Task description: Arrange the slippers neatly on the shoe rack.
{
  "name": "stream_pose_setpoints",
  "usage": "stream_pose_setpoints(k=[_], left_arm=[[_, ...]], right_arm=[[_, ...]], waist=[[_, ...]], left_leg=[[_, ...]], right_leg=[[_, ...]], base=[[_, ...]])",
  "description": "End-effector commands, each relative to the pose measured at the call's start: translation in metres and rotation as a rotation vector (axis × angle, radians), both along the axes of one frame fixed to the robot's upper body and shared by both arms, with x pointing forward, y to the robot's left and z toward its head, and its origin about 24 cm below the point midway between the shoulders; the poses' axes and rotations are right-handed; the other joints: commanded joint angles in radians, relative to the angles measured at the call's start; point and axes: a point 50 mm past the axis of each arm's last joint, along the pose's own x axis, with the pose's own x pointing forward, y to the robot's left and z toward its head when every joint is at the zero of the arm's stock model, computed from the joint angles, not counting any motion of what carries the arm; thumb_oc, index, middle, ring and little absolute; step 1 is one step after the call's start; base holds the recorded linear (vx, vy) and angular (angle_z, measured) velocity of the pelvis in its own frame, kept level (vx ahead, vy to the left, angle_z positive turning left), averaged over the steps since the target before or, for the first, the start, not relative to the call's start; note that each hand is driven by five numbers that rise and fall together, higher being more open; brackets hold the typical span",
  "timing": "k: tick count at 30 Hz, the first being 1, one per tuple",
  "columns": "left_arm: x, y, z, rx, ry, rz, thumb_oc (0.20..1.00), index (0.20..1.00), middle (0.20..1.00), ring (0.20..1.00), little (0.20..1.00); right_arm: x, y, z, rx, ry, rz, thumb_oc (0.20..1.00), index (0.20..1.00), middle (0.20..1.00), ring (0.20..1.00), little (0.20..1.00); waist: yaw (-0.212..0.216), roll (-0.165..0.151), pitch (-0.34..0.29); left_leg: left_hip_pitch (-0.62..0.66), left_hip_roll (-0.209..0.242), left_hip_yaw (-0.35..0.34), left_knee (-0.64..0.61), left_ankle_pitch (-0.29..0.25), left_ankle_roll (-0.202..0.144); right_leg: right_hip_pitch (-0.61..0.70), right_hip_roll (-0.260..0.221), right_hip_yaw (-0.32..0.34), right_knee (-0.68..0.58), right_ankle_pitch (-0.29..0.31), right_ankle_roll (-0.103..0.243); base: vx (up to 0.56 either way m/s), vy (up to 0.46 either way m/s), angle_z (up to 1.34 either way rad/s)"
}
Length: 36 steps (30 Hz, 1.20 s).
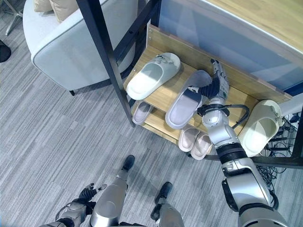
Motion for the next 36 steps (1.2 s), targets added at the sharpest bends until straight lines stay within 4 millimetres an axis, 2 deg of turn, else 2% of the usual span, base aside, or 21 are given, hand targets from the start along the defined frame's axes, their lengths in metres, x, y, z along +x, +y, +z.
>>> stream_pose_setpoints(k=[1,7,11,13,14,15,18,23,24,29,33,36], left_arm=[[-0.007,0.005,-0.002,0.015,0.018,0.063,1.0,1.0,1.0,1.0,1.0],[-0.007,0.005,-0.002,0.019,0.023,0.042,1.0,1.0,1.0,1.0,1.0],[-0.018,0.008,-0.006,0.023,0.059,0.045,1.0,1.0,1.0,1.0,1.0],[-0.024,0.009,-0.008,0.018,0.078,0.055,1.0,1.0,1.0,1.0,1.0],[-0.024,0.009,-0.008,0.018,0.079,0.055,1.0,1.0,1.0,1.0,1.0],[-0.026,0.007,-0.009,0.013,0.084,0.045,1.0,1.0,1.0,1.0,1.0],[-0.031,0.003,-0.012,0.003,0.111,0.02,1.0,1.0,1.0,1.0,1.0],[-0.037,0.0,-0.014,-0.001,0.132,0.003,1.0,1.0,1.0,1.0,1.0],[-0.039,0.0,-0.015,0.014,0.145,-0.017,1.0,1.0,1.0,1.0,1.0],[-0.042,0.002,-0.016,0.031,0.162,-0.047,1.0,1.0,1.0,1.0,1.0],[-0.037,-0.003,-0.015,0.042,0.149,-0.107,1.0,1.0,1.0,1.0,1.0],[-0.033,-0.003,-0.013,0.07,0.146,-0.164,1.0,1.0,1.0,1.0,1.0]], right_arm=[[-0.001,0.003,0.02,0.005,-0.082,0.04,1.0,1.0,1.0,1.0,1.0],[-0.006,0.019,0.011,0.048,-0.073,0.13,1.0,1.0,1.0,1.0,1.0],[-0.009,0.025,-0.007,0.01,0.02,0.183,1.0,1.0,1.0,1.0,1.0],[-0.015,0.028,-0.024,-0.052,0.098,0.213,1.0,1.0,1.0,1.0,1.0],[-0.015,0.028,-0.024,-0.052,0.099,0.213,1.0,1.0,1.0,1.0,1.0],[-0.017,0.026,-0.036,-0.056,0.141,0.199,1.0,1.0,1.0,1.0,1.0],[-0.017,0.025,-0.043,-0.05,0.156,0.17,1.0,1.0,1.0,1.0,1.0],[-0.015,0.015,-0.046,-0.034,0.147,0.099,1.0,1.0,1.0,1.0,1.0],[-0.011,0.008,-0.045,0.026,0.133,0.046,1.0,1.0,1.0,1.0,1.0],[-0.006,0.004,-0.042,0.02,0.144,0.026,1.0,1.0,1.0,1.0,1.0],[-0.002,-0.007,-0.034,-0.029,0.122,-0.037,1.0,1.0,1.0,1.0,1.0],[0.007,-0.01,-0.015,-0.001,0.083,-0.041,1.0,1.0,1.0,1.0,1.0]], waist=[[-0.028,-0.037,-0.034],[-0.048,-0.031,-0.042],[-0.059,-0.033,-0.069],[-0.067,-0.032,-0.081],[-0.068,-0.032,-0.082],[-0.07,-0.028,-0.087],[-0.073,-0.018,-0.097],[-0.067,-0.016,-0.109],[-0.058,-0.021,-0.114],[-0.049,-0.031,-0.116],[-0.037,-0.03,-0.111],[-0.028,-0.033,-0.099]], left_leg=[[-0.048,-0.057,-0.033,0.113,-0.153,0.042],[-0.033,-0.053,-0.023,0.111,-0.155,0.044],[-0.013,-0.05,-0.013,0.101,-0.156,0.046],[-0.003,-0.051,-0.014,0.096,-0.159,0.047],[-0.002,-0.051,-0.015,0.095,-0.159,0.047],[0.0,-0.055,-0.018,0.095,-0.16,0.048],[0.011,-0.06,-0.015,0.085,-0.163,0.054],[0.013,-0.064,-0.018,0.084,-0.167,0.059],[0.014,-0.064,-0.019,0.079,-0.167,0.059],[0.01,-0.067,-0.021,0.083,-0.171,0.059],[-0.001,-0.07,-0.029,0.091,-0.173,0.058],[-0.016,-0.07,-0.03,0.095,-0.169,0.055]], right_leg=[[-0.004,-0.018,0.093,0.075,-0.034,0.005],[-0.001,-0.019,0.104,0.079,-0.036,0.003],[0.01,-0.023,0.11,0.078,-0.04,0.003],[0.02,-0.025,0.105,0.078,-0.042,0.004],[0.021,-0.025,0.104,0.077,-0.042,0.004],[0.024,-0.027,0.102,0.079,-0.045,0.005],[0.029,-0.029,0.099,0.077,-0.044,0.008],[0.037,-0.029,0.094,0.068,-0.042,0.011],[0.038,-0.028,0.09,0.06,-0.035,0.013],[0.042,-0.027,0.086,0.054,-0.032,0.014],[0.04,-0.026,0.081,0.053,-0.031,0.016],[0.028,-0.024,0.084,0.049,-0.022,0.016]], base=[[0.0,0.0,0.0],[0.0,0.0,0.0],[0.04,-0.004,-0.04],[0.04,-0.029,-0.13],[0.05,-0.033,-0.13],[0.03,-0.014,-0.07],[0.05,-0.001,-0.05],[0.05,0.001,0.02],[0.07,-0.006,0.06],[0.02,-0.002,0.01],[0.02,-0.001,0.03],[-0.01,0.002,0.02]])
